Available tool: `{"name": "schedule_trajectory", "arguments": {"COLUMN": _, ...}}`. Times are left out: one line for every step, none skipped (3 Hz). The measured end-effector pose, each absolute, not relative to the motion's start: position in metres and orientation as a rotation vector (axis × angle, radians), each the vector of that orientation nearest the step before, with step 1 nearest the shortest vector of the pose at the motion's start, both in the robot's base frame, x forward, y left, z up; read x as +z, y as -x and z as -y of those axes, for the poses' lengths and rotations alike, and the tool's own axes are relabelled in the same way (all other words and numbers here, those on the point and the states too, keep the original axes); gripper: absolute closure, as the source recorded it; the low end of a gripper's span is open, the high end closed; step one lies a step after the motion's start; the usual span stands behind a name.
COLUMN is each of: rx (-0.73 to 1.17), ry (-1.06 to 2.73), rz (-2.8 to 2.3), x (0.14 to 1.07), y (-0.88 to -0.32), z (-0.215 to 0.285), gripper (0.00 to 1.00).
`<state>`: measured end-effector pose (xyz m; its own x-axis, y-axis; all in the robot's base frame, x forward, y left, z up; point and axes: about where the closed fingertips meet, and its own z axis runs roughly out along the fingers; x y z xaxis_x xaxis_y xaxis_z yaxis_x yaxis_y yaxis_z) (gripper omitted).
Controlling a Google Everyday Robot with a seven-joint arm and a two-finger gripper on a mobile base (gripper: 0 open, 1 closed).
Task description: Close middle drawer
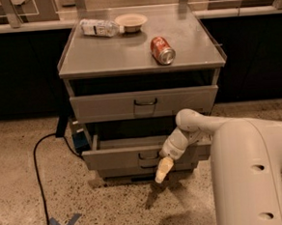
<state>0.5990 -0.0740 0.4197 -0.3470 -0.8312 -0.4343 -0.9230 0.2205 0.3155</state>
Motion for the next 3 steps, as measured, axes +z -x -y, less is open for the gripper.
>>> {"name": "schedule_trajectory", "arguments": {"rx": 0.744, "ry": 1.635, "rz": -2.323, "x": 0.420, "y": -0.615, "z": 0.081, "gripper": 0.00}}
{"name": "schedule_trajectory", "arguments": {"rx": 0.684, "ry": 1.561, "rz": -2.322, "x": 0.427, "y": -0.629, "z": 0.090, "gripper": 0.00}}
{"name": "schedule_trajectory", "arguments": {"rx": 0.677, "ry": 1.567, "rz": -2.316, "x": 0.425, "y": -0.636, "z": 0.088, "gripper": 0.00}}
